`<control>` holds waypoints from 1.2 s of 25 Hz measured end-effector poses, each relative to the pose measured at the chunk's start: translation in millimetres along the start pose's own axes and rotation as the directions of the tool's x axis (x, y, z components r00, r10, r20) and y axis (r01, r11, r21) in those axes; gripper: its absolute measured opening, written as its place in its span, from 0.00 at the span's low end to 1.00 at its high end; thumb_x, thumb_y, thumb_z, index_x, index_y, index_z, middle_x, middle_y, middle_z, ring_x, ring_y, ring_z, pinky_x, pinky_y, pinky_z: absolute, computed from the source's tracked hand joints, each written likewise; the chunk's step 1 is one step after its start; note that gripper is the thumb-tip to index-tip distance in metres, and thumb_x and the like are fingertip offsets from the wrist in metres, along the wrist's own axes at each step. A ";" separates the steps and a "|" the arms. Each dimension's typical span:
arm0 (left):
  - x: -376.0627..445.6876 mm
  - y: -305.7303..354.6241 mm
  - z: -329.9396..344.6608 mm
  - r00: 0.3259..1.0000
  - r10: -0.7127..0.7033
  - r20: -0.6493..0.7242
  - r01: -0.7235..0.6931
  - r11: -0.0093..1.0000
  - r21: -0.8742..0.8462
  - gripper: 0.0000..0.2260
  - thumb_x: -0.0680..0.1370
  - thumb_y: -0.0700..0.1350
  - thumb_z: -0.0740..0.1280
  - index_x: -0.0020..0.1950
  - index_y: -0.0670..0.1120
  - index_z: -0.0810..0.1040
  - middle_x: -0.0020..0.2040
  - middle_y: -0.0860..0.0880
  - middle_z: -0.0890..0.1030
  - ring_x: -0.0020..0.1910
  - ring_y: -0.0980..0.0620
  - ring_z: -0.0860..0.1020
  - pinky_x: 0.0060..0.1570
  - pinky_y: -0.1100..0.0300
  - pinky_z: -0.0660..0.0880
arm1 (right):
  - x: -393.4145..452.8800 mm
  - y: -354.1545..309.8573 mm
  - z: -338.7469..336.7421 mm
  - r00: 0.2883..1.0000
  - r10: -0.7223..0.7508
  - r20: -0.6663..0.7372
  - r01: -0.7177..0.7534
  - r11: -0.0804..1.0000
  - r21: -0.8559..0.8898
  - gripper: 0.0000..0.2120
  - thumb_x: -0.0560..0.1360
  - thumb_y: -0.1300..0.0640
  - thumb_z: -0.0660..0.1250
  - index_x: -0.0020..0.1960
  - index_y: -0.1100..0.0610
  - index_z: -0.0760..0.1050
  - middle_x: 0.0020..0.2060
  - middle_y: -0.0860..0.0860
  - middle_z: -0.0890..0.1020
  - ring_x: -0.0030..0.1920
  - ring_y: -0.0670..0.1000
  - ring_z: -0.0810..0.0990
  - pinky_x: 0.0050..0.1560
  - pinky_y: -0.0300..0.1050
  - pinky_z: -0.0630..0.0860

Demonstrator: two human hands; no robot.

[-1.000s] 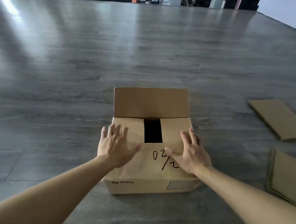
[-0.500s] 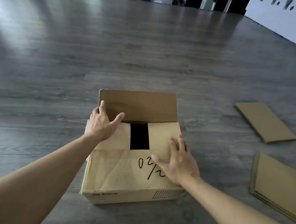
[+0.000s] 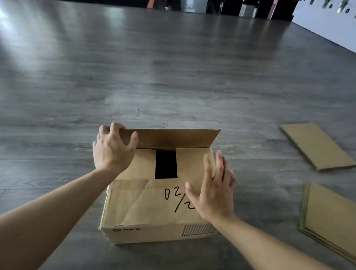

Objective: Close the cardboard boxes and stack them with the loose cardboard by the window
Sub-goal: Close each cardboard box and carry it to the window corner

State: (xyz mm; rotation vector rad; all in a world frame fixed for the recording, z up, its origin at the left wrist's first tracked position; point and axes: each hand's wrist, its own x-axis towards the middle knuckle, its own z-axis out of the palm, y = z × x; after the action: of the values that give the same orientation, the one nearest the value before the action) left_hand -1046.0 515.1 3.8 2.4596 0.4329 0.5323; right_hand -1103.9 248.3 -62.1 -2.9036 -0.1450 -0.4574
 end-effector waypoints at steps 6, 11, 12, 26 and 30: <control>-34.4 -14.4 -8.6 0.974 0.178 0.138 -0.216 0.917 0.334 0.23 0.79 0.66 0.58 0.65 0.55 0.79 0.75 0.46 0.68 0.75 0.45 0.60 0.72 0.46 0.56 | -0.4 -1.0 -2.6 0.990 -0.118 -0.078 0.122 0.992 0.036 0.47 0.75 0.35 0.62 0.82 0.54 0.44 0.80 0.61 0.43 0.80 0.63 0.43 0.73 0.71 0.54; -73.9 -25.8 8.0 0.879 0.190 0.438 -0.353 0.876 0.329 0.35 0.77 0.72 0.45 0.81 0.59 0.52 0.83 0.47 0.50 0.81 0.47 0.47 0.78 0.44 0.44 | 2.9 2.6 0.6 0.993 -0.112 0.049 0.112 0.994 0.004 0.43 0.76 0.32 0.54 0.82 0.50 0.42 0.80 0.58 0.42 0.80 0.61 0.41 0.75 0.69 0.46; -79.7 -28.9 11.9 0.858 0.187 0.479 -0.371 0.870 0.324 0.36 0.76 0.73 0.43 0.82 0.60 0.48 0.83 0.47 0.47 0.81 0.47 0.44 0.78 0.43 0.40 | 3.6 2.8 2.2 0.991 -0.095 0.089 0.097 0.995 -0.019 0.43 0.76 0.31 0.53 0.82 0.49 0.42 0.80 0.59 0.42 0.80 0.61 0.41 0.75 0.69 0.45; -78.7 -37.0 21.3 0.793 0.158 0.589 -0.392 0.872 0.294 0.29 0.81 0.67 0.42 0.82 0.61 0.42 0.83 0.50 0.40 0.80 0.49 0.36 0.78 0.48 0.35 | 13.8 5.9 6.0 0.942 -0.009 0.335 -0.019 0.997 0.080 0.34 0.79 0.31 0.46 0.80 0.45 0.55 0.81 0.53 0.49 0.80 0.55 0.44 0.75 0.59 0.59; -65.3 -38.8 9.3 0.861 0.186 0.473 -0.317 0.924 0.213 0.21 0.84 0.59 0.52 0.78 0.62 0.61 0.80 0.49 0.57 0.78 0.45 0.53 0.78 0.49 0.49 | 27.3 10.3 -1.7 0.968 -0.005 0.251 -0.031 0.990 0.136 0.22 0.82 0.41 0.56 0.73 0.46 0.70 0.76 0.55 0.64 0.76 0.56 0.59 0.68 0.57 0.72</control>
State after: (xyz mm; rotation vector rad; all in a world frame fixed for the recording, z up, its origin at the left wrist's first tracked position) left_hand -1105.4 513.9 -44.3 2.8303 -0.0122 -0.0140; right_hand -1077.2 239.7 -53.8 -2.8109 -0.1866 -0.0705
